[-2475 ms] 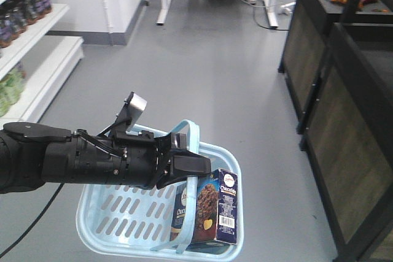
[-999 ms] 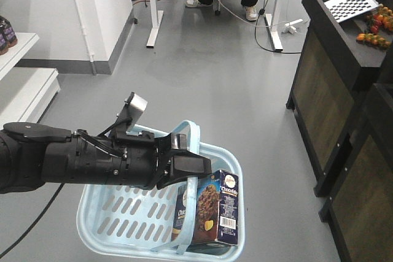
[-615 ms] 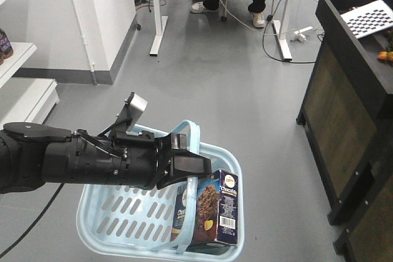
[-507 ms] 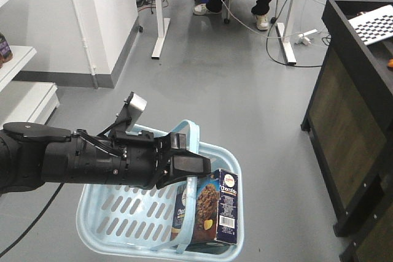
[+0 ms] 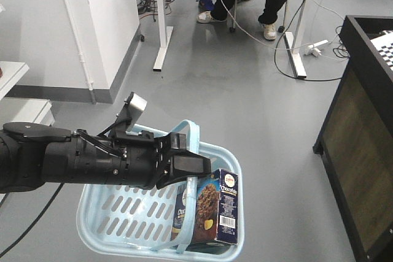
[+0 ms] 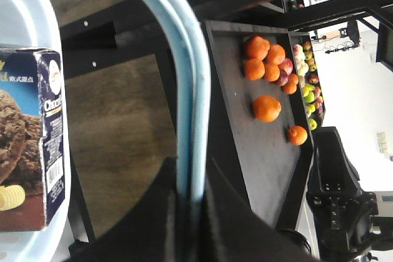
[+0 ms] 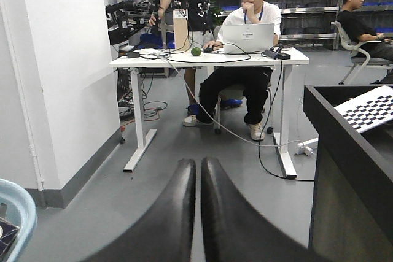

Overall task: Left arm holds basket, right arm returns cookies
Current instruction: 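Hold the basket and drive toward the snack shelves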

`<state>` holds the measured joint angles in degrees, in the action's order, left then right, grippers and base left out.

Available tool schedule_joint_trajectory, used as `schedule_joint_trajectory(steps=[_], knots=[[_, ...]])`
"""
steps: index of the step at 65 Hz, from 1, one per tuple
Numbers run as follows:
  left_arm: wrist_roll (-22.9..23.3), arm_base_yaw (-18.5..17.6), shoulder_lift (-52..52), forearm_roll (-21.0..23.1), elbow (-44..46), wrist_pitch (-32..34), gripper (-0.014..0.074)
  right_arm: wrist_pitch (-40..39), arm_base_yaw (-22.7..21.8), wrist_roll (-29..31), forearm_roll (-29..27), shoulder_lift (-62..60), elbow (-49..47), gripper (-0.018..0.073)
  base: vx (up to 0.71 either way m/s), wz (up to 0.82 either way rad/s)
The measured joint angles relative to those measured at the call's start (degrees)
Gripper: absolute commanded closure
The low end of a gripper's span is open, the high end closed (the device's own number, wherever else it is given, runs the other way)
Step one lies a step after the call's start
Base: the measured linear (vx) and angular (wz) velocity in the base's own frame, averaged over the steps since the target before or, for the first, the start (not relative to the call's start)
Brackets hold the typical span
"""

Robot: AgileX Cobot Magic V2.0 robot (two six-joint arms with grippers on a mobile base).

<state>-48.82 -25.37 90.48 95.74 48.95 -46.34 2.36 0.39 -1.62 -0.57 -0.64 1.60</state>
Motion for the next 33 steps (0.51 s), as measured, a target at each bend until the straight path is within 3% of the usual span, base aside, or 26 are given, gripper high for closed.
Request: schedule_joint_trajectory(steps=[17,33], knots=[[0.0,0.0,0.0,0.1,0.0,0.0,0.0599,0.0,0.0,0.0,0.0,0.0,0.0,0.0566,0.29,0.15],[0.0,0.0,0.0,0.2,0.0,0.0,0.0599,0.0,0.0,0.0,0.0,0.0,0.0,0.0566,0.26,0.58]])
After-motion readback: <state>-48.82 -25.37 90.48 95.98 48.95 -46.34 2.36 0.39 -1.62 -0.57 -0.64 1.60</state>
